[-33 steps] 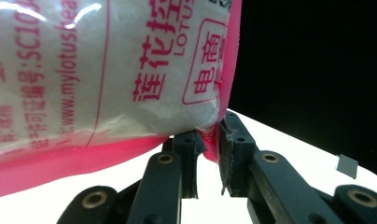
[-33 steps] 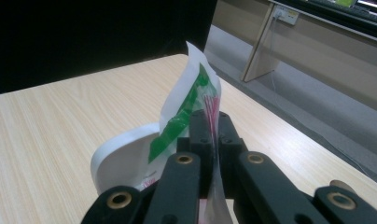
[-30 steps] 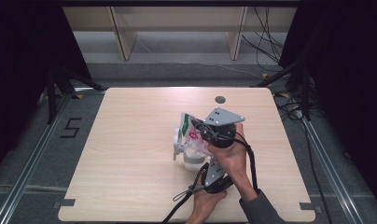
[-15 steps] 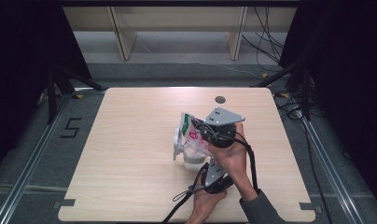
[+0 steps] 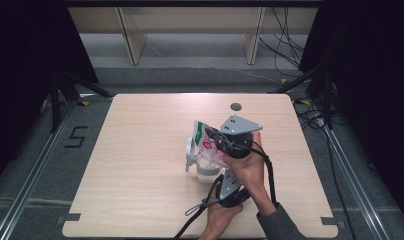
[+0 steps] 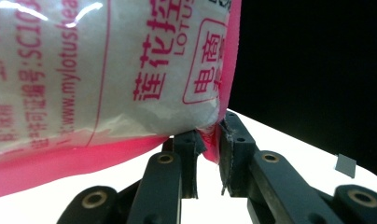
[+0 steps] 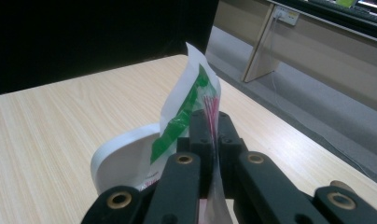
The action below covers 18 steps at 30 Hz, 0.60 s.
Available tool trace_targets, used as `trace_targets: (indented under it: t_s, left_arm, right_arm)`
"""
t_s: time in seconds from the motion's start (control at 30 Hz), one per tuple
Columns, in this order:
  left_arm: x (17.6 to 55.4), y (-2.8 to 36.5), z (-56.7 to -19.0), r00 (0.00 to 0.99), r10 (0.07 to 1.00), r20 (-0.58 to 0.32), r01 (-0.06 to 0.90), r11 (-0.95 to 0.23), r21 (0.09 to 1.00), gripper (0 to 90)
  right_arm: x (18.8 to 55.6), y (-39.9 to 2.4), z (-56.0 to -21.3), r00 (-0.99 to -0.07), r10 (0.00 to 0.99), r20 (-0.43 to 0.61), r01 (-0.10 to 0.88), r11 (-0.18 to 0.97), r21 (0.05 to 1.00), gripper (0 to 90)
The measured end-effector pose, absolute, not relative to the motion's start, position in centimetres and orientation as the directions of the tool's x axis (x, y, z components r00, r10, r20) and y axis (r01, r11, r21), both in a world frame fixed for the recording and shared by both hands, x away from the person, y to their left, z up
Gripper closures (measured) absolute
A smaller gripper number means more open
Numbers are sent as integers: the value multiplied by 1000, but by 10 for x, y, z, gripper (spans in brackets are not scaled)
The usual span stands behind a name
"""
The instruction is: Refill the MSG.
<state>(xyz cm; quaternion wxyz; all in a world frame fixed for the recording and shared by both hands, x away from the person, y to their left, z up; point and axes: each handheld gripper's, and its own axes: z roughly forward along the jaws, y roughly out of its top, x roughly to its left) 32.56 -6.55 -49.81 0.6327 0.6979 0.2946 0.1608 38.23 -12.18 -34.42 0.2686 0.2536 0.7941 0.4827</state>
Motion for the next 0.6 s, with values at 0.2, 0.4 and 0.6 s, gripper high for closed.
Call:
trace_targets:
  t_s: [0.2,0.4,0.6]
  left_arm:
    - [326,-65,-498,774,615,-149,209,-26,978,781]
    - [324,-72,-498,762,608,-224,226,75,971,781]
    - [324,-72,-498,762,608,-226,228,75,971,781]
  right_arm:
    - [382,-121,-344,-731,660,-174,148,402,903,893]
    - [380,-119,-344,-741,649,-171,155,414,897,893]
    - [380,-117,-345,-740,647,-183,152,426,892,893]
